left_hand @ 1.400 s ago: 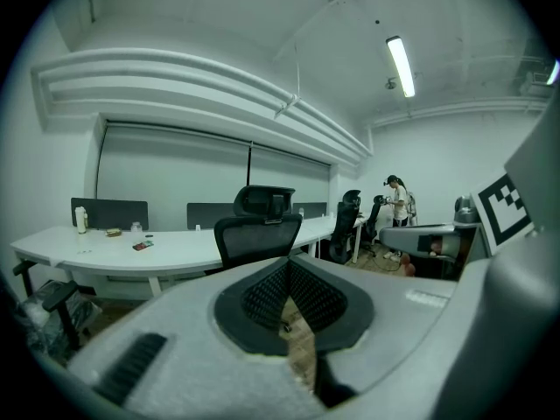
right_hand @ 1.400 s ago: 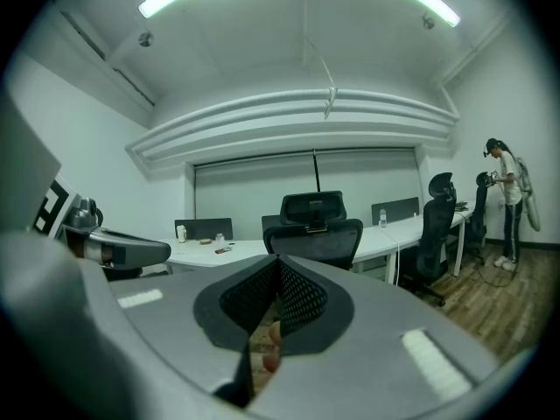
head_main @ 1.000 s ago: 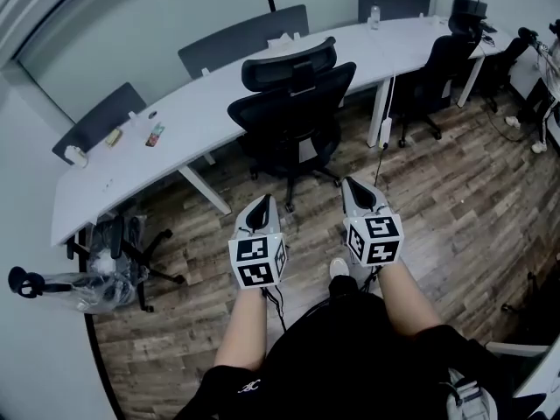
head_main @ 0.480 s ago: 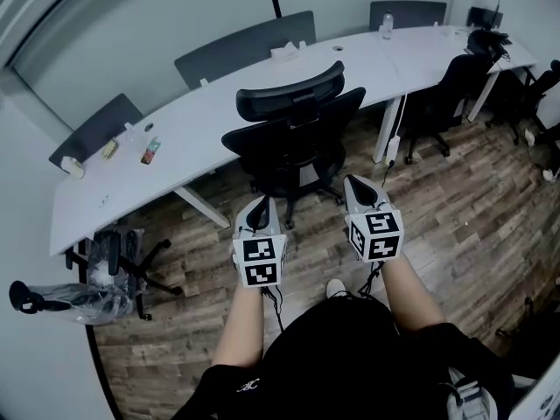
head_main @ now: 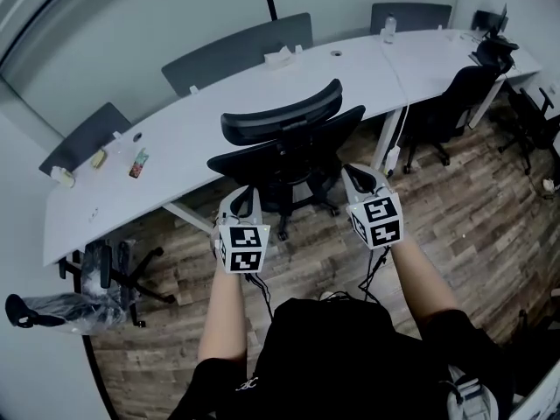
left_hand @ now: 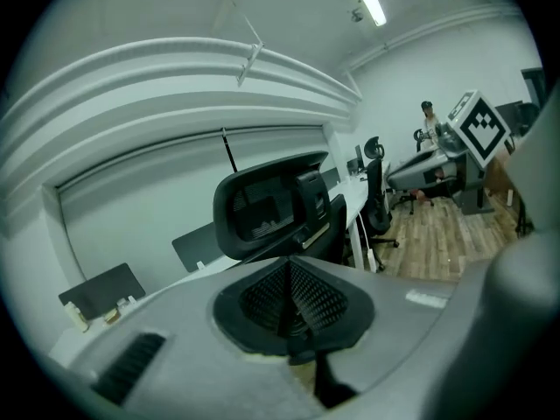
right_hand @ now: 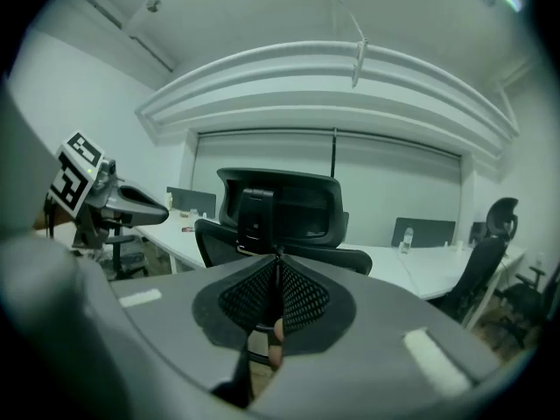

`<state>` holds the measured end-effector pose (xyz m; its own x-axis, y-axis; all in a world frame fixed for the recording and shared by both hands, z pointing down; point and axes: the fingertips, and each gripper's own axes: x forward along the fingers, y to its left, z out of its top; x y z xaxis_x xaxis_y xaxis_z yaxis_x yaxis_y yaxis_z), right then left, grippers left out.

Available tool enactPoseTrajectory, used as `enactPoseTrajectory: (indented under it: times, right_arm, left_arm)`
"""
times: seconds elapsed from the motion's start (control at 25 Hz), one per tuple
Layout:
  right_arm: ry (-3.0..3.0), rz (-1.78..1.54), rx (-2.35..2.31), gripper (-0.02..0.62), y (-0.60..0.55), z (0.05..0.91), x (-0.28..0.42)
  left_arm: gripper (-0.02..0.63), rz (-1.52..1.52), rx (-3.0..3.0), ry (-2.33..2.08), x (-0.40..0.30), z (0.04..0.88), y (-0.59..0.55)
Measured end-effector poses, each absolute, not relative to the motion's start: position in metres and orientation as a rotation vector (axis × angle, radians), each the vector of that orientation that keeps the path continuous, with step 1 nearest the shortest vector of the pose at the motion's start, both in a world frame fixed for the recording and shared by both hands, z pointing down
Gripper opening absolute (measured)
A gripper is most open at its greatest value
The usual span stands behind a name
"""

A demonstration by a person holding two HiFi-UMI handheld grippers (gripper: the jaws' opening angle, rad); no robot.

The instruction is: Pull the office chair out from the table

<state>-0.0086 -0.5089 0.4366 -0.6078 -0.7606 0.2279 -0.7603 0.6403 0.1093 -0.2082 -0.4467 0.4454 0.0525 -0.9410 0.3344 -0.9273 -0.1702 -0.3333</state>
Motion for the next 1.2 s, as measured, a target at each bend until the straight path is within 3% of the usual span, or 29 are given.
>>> enactPoseTrajectory:
  times: [0.16, 0.24, 0.36, 0.44, 0.8, 1.04, 1.12, 1.16, 1.2]
  right_arm:
    - [-2.539, -0.179, 1.133, 0.057, -0.545, 0.441, -0.017]
    - [-2.485, -0.310, 1.093, 0.117, -0.564, 0.443, -0.021]
    - [-2.344, -0.493, 1.033, 0.202, -0.599, 0.453, -0.021]
    - [-2.241, -0.566, 0.994, 0.235, -0.624, 0.464, -0.019]
    - [-1.927, -0.734, 0.866, 0.308, -0.707, 0.495, -0.010]
    - [-1.825, -0.782, 0.791, 0.314, -0.731, 0.512, -0.013]
    - [-1.773, -0.847, 0.789, 0.295, -0.736, 0.513, -0.013]
    - [-1.747, -0.887, 0.794, 0.242, -0.738, 0.512, -0.013]
    - [-1.729, -0.916, 0.798, 0.234, -0.739, 0.511, -0.013]
  left_arm:
    - [0.055, -0.889, -2.183, 1.944, -0.235, 0.450, -0.483]
    - [0.098, -0.979, -2.143, 1.865, -0.246, 0.453, -0.498]
    - [0.230, -1.189, -2.056, 1.679, -0.258, 0.466, -0.521]
    - [0.269, -1.291, -1.993, 1.602, -0.269, 0.474, -0.536]
    - [0.307, -1.466, -1.921, 1.550, -0.304, 0.502, -0.577]
    - [0.276, -1.558, -1.921, 1.520, -0.312, 0.522, -0.586]
    - [0.249, -1.580, -1.877, 1.501, -0.313, 0.522, -0.587]
    - [0.244, -1.589, -1.867, 1.488, -0.314, 0.522, -0.588]
    - [0.240, -1.596, -1.866, 1.477, -0.314, 0.522, -0.588]
